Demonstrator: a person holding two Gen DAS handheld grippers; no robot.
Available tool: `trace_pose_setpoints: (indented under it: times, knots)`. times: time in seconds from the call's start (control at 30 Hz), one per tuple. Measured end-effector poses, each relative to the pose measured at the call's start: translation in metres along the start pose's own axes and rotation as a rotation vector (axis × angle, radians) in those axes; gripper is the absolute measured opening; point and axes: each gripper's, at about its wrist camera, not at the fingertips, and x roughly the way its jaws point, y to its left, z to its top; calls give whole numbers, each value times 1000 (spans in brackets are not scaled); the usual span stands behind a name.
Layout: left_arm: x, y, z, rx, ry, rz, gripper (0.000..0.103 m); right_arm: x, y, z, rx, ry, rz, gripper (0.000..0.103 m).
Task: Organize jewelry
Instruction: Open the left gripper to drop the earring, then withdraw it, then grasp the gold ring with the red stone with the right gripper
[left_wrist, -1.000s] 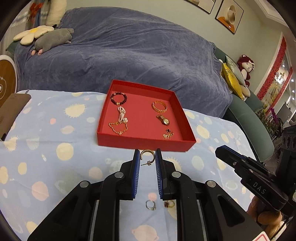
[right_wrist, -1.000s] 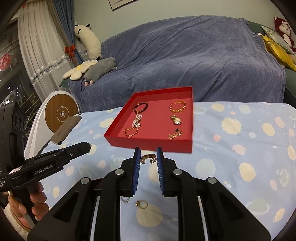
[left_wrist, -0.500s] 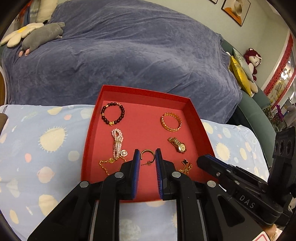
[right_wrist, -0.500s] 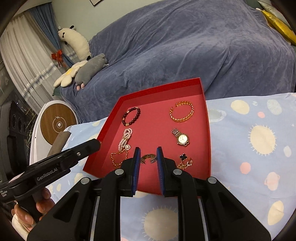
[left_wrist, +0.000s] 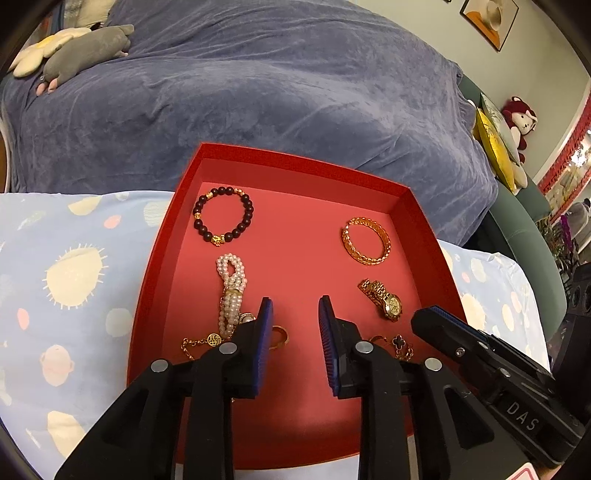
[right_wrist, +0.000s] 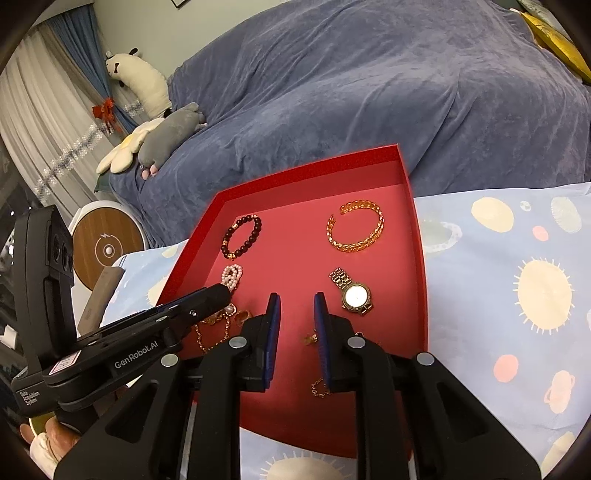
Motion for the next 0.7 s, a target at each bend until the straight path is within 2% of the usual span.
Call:
trace_pose_setpoints:
  times: [0.2, 0.33, 0.37, 0.53, 0.7]
  knots:
    - [-40, -2, -11, 25, -33, 15, 26, -53, 12, -9, -40, -48, -4, 20]
    - [-79, -5, -33, 57, -74, 62, 39, -90, 23, -27, -65, -59, -4, 26]
    - [-89, -6, -41, 68, -80, 72, 40, -99, 27, -33, -71, -61, 1, 29]
    - [-127, -5, -80, 54, -80, 79, 40, -136, 43, -74, -106, -75, 4, 29]
    - [-151, -7, -122, 38, -89, 119, 40, -158, 49, -121, -125, -51, 1, 31]
